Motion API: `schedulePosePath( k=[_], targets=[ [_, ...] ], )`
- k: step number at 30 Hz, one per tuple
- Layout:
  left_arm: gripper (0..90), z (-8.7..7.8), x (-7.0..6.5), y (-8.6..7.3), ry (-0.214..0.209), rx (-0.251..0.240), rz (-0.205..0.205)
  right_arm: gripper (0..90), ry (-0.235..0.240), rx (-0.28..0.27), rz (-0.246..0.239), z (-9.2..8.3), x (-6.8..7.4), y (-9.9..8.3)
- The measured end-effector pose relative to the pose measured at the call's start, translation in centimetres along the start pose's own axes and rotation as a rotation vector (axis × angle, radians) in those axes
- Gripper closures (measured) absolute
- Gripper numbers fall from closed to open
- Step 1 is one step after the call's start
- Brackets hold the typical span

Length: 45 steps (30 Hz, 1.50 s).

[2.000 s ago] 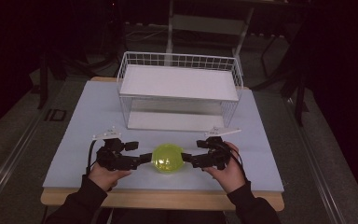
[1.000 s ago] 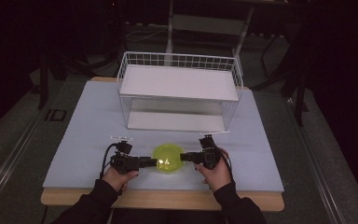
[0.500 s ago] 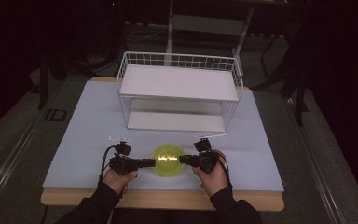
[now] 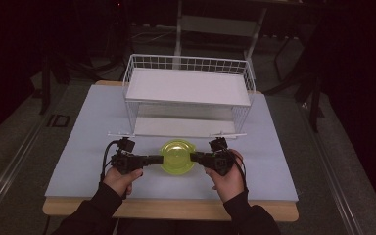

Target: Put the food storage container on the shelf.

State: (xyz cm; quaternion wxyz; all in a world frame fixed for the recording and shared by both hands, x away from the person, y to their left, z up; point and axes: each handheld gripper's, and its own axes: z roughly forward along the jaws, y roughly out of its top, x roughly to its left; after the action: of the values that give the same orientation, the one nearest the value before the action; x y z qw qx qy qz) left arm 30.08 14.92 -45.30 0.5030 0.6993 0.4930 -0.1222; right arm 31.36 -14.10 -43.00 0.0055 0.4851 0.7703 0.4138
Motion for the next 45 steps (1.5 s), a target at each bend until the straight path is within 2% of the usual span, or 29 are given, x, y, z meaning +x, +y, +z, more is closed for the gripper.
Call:
schedulePosePath(
  k=[6,12,16,20,24,32,39,45],
  targets=[
    [83.7,-0.5,-0.7,1.5,-0.019,-0.001,0.015,79.6,0.004,-0.026,-0.015,-1.1,0.3,1.0],
    [83.7,-0.9,-1.8,3.3,-0.021,0.0,0.044,79.7,0.017,-0.062,-0.012,-2.4,0.4,2.1],
    [83.6,-1.4,-2.3,4.6,-0.046,-0.003,0.054,80.2,0.057,-0.082,0.001,-3.5,0.2,3.2],
    [83.4,-1.6,-2.8,5.7,-0.045,-0.007,0.064,80.4,0.053,-0.106,-0.024,-4.5,0.7,4.2],
    [83.3,-1.9,-3.3,7.0,-0.028,-0.027,0.071,80.5,0.064,-0.113,-0.001,-4.9,0.7,5.4],
    [83.1,-2.4,-4.4,9.9,0.021,-0.061,0.074,80.6,0.03,-0.13,-0.015,-5.7,1.1,8.6],
    [82.4,-2.4,-5.3,13.1,0.082,-0.075,0.057,80.5,0.006,-0.144,0.013,-6.0,1.0,11.7],
    [81.9,-2.5,-5.5,15.9,0.103,-0.078,0.04,80.5,-0.007,-0.147,0.035,-6.2,0.8,14.3]
  ],
)
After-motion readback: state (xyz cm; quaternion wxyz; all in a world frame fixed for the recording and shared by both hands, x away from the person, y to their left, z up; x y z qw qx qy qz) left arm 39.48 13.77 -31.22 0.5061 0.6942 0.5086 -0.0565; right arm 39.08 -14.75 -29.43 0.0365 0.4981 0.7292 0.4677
